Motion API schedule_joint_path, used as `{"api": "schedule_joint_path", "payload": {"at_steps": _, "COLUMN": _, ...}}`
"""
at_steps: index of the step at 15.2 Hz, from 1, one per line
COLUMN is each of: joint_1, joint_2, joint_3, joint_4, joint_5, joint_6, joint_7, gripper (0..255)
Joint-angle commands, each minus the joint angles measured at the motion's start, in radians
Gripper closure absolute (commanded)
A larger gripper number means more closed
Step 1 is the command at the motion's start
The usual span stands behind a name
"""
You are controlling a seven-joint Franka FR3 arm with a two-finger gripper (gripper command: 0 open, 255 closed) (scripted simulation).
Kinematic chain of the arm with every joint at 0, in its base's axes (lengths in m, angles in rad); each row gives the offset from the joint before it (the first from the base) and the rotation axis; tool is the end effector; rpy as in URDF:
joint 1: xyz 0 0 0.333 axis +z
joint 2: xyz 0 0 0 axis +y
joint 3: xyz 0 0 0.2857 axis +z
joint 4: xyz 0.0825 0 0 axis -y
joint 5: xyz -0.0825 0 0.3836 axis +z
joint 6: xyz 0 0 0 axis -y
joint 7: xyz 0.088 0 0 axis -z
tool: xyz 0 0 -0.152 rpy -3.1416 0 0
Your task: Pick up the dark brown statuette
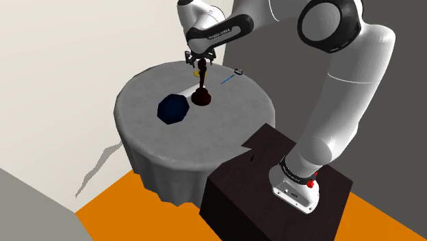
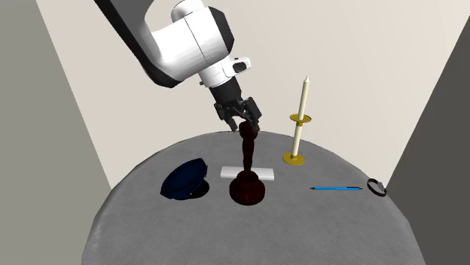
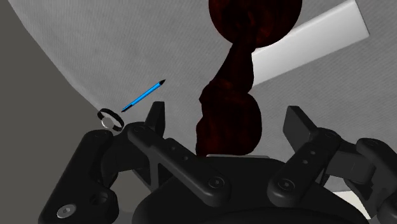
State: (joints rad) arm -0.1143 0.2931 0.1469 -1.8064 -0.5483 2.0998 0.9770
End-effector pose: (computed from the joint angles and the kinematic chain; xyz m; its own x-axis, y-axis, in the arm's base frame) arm 0.6298 -0.0281 0.3194 0.7704 -0.5539 0.3157 -0.6328 -0.7247 0.2729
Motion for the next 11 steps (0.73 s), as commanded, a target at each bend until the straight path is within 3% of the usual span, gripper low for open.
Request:
{"api": "schedule_joint_path", "payload": {"at_steps": 1, "joint_1": 0.001, "joint_2": 0.010, "joint_3": -0.001, "joint_4": -0.006, "joint_5": -0.006, "joint_6": 0.014, "joint_7": 0.010, "gripper": 0}}
{"api": "schedule_joint_path", "payload": {"at_steps": 2, "joint_1": 0.001, "joint_2": 0.010, "joint_3": -0.001, "joint_4": -0.006, "joint_5": -0.006, "joint_6": 0.014, "joint_7": 0.010, "gripper": 0}}
{"api": "schedule_joint_path", "payload": {"at_steps": 3, "joint_1": 0.002, "joint_2": 0.011, "joint_3": -0.001, "joint_4": -0.004, "joint_5": -0.006, "joint_6": 0.013, "joint_7": 0.010, "gripper": 255}}
{"api": "schedule_joint_path", "payload": {"at_steps": 11, "joint_1": 0.002, "joint_2": 0.013, "joint_3": -0.001, "joint_4": -0.002, "joint_5": -0.007, "joint_6": 0.013, "joint_7": 0.011, "gripper": 255}}
